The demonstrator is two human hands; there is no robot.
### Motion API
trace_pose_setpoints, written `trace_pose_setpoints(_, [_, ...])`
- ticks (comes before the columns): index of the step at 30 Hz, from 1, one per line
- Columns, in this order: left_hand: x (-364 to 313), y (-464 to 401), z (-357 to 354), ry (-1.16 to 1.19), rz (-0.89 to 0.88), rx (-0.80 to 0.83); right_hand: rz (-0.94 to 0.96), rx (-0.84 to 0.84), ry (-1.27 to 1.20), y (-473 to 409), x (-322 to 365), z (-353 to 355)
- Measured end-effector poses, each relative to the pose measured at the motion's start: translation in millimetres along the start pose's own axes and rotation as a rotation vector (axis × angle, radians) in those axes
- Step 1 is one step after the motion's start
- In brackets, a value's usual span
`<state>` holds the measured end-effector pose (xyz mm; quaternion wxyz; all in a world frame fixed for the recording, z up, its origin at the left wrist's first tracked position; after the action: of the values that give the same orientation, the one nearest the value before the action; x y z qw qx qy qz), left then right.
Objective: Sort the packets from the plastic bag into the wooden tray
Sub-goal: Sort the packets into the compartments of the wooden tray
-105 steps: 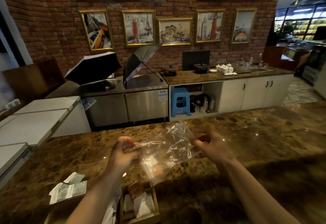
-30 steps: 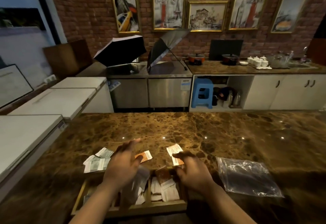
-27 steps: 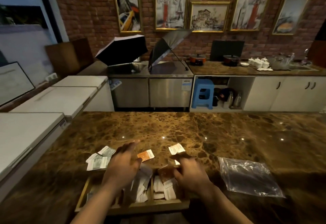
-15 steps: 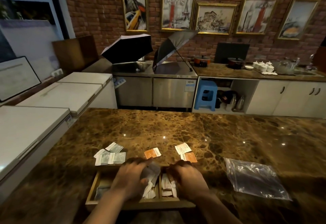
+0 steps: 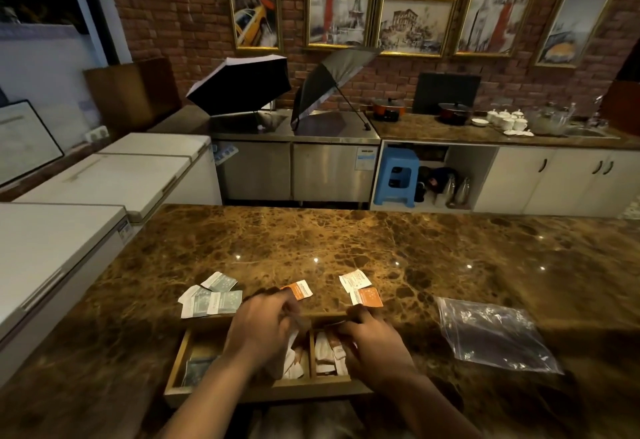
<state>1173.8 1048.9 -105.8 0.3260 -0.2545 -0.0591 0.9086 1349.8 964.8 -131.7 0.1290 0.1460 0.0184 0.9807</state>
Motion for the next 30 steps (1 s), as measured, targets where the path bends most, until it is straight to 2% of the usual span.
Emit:
trace_pose_setpoints(4, [5.5, 3.9, 13.7, 0.038, -0.089, 0.002, -0.015, -0.033, -0.034, -4.0, 1.3, 1.6])
trace_pose_setpoints(10, [14.5, 30.0, 0.9, -0.107, -0.28, 0.332, -0.019, -0.066, -0.021, -9.5, 6.7, 4.1])
trace_pose_setpoints(15, [20.7, 28.1, 5.8, -0.071, -0.195, 0.195, 0.013, -0.115, -0.033, -13.0, 20.0, 9.7])
trace_pose_setpoints(20, [19.9, 30.5, -7.2, -0.18, -0.249, 0.319, 0.032, -0.128, -0.101, -17.5, 33.7, 13.4])
trace_pose_setpoints(27, [21.3, 28.8, -11.5, -0.248, -0.207, 0.334, 0.037, -0.135, -0.127, -15.4, 36.5, 15.0])
trace_pose_setpoints(30, [21.5, 28.2, -12.1, -0.206, -0.205, 0.317, 0.039, -0.145, -0.137, -14.7, 39.3, 16.6])
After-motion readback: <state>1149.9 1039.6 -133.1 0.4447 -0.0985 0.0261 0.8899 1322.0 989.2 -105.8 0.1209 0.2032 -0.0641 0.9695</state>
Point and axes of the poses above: each hand's wrist, its own y-axis away from the middle knuckle, its own z-axis out of the back of the hand, x = y × z, the point moved 6 cm from there along -y, towards the middle knuckle, and after that the axes turned 11 degrees about -z, right-handed, at the moved point
